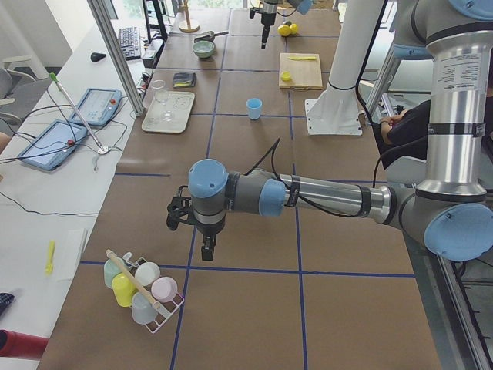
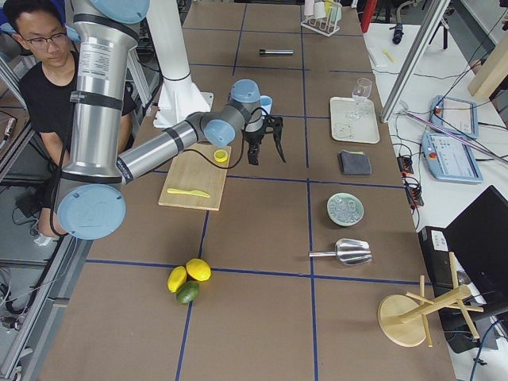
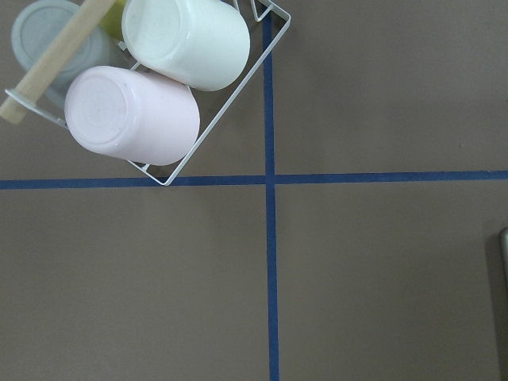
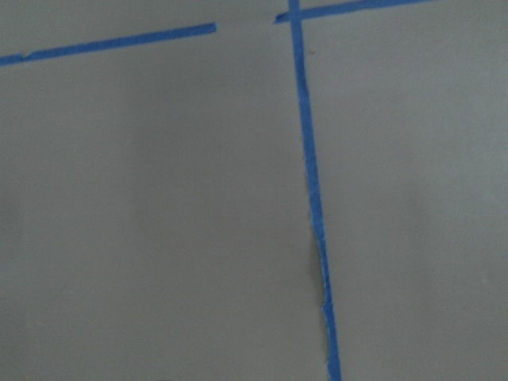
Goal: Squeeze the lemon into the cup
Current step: 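Lower the open right gripper over the lemon slice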
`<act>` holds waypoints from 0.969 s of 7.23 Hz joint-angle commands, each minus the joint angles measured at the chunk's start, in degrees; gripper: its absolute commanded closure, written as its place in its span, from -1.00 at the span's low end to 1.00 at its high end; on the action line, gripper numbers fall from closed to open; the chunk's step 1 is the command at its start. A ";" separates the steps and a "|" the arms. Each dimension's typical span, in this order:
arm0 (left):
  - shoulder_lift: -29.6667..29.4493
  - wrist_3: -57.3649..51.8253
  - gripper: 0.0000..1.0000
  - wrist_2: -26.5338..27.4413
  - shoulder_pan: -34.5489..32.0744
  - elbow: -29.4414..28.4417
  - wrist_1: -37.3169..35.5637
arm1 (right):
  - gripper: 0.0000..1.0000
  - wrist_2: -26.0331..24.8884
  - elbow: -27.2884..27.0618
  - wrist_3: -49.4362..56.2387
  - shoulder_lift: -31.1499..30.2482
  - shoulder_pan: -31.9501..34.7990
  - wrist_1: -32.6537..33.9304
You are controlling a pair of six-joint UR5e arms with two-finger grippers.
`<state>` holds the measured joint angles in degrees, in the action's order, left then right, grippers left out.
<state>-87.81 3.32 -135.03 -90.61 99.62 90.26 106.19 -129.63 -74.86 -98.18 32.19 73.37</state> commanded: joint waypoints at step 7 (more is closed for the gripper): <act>0.10 0.11 -1.00 0.03 -0.18 3.65 0.00 | -1.00 -19.00 6.31 -12.76 2.29 -24.19 -0.33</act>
<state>-87.72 3.42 -134.99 -90.82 103.16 90.20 87.34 -124.84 -87.57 -96.38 8.58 73.07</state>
